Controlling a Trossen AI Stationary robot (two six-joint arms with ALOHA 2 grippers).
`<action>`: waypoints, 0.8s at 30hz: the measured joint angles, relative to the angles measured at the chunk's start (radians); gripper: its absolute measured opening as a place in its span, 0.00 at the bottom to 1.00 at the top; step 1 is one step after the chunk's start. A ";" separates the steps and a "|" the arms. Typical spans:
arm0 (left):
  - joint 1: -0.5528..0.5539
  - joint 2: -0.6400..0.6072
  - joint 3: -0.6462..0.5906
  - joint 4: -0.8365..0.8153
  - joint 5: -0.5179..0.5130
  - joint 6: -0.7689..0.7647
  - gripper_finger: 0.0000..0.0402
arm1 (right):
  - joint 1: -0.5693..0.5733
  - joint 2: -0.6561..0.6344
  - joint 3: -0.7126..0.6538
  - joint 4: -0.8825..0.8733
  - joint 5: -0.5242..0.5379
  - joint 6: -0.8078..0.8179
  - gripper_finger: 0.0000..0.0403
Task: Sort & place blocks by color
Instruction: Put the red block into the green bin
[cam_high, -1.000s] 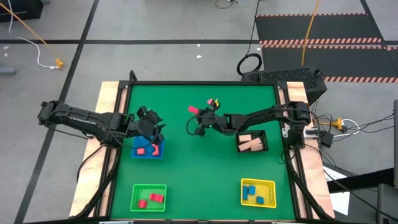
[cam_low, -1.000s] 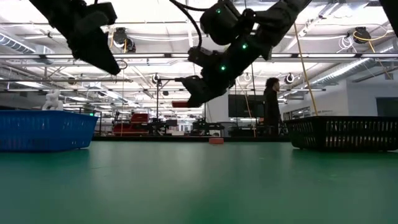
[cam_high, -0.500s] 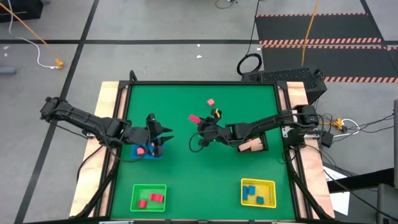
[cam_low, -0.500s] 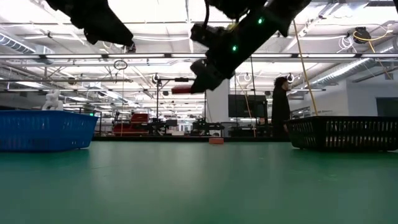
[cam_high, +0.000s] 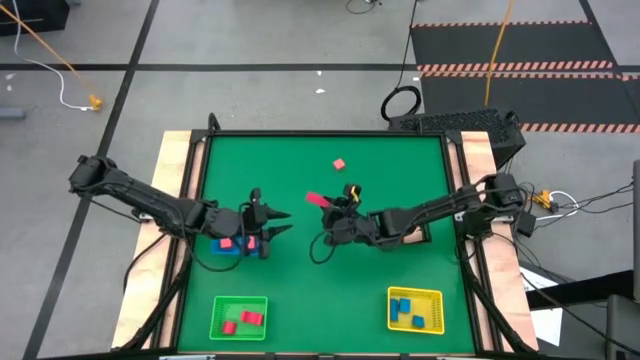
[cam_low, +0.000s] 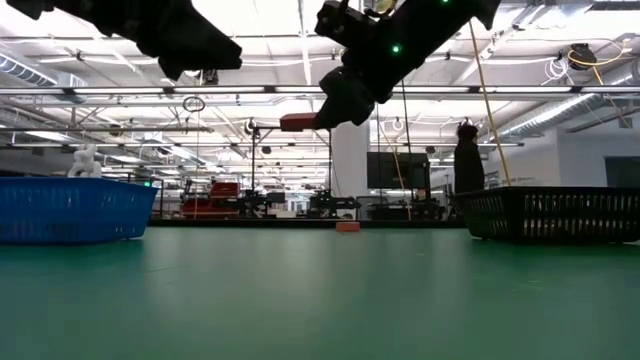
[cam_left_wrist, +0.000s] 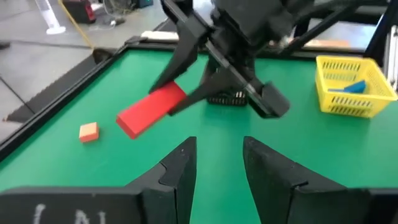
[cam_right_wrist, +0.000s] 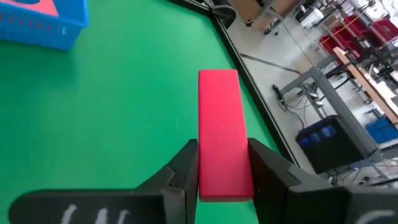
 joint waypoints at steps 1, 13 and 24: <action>0.000 0.000 -0.005 0.017 0.001 0.001 0.33 | 0.005 0.000 0.000 -0.007 0.001 0.000 0.22; 0.000 0.000 -0.016 0.024 0.001 -0.055 0.33 | 0.055 0.000 0.000 -0.019 0.000 -0.059 0.22; 0.010 0.000 -0.016 0.034 -0.002 -0.093 0.33 | 0.066 0.000 0.000 0.046 0.001 -0.156 0.22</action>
